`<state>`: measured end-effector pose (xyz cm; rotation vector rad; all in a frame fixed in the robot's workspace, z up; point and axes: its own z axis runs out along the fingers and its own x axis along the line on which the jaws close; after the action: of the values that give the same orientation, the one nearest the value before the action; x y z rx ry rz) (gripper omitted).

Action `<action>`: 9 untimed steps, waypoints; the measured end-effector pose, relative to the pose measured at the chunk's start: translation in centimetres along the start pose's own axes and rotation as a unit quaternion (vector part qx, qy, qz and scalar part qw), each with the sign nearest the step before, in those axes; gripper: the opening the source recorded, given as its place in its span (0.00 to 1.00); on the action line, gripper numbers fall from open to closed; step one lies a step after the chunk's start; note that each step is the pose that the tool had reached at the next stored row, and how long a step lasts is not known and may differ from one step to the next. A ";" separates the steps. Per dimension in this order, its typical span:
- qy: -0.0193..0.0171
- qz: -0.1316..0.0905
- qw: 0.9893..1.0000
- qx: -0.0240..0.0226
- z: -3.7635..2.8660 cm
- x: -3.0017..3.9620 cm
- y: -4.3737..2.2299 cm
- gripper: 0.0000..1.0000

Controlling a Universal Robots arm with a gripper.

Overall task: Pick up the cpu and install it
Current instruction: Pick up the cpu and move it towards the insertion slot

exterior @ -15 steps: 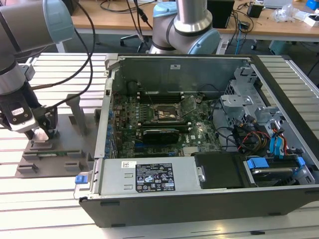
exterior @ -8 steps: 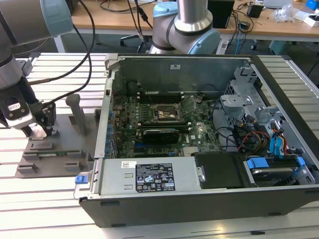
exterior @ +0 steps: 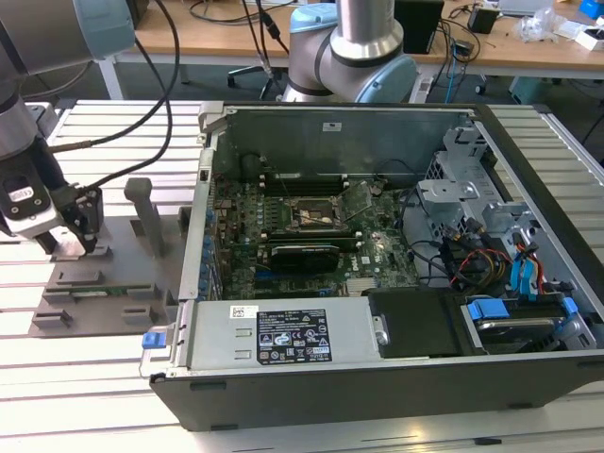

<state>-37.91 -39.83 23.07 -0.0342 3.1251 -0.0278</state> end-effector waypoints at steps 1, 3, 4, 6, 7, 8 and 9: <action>0.000 0.000 1.000 0.000 -0.06 0.00 0.02 0.55; 0.000 0.000 1.000 0.000 -0.24 0.00 0.10 0.55; 0.000 0.000 1.000 0.000 -0.30 0.00 0.12 0.55; 0.000 0.000 1.000 0.000 -0.54 0.00 0.18 0.55; 0.000 0.000 1.000 0.000 -0.64 -0.01 0.18 0.55; 0.000 0.000 1.000 0.000 -0.79 -0.01 0.18 0.55; 0.000 0.000 1.000 0.000 -0.90 -0.01 0.18 0.55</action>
<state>-37.92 -39.63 23.97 -0.0341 3.1251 -0.0279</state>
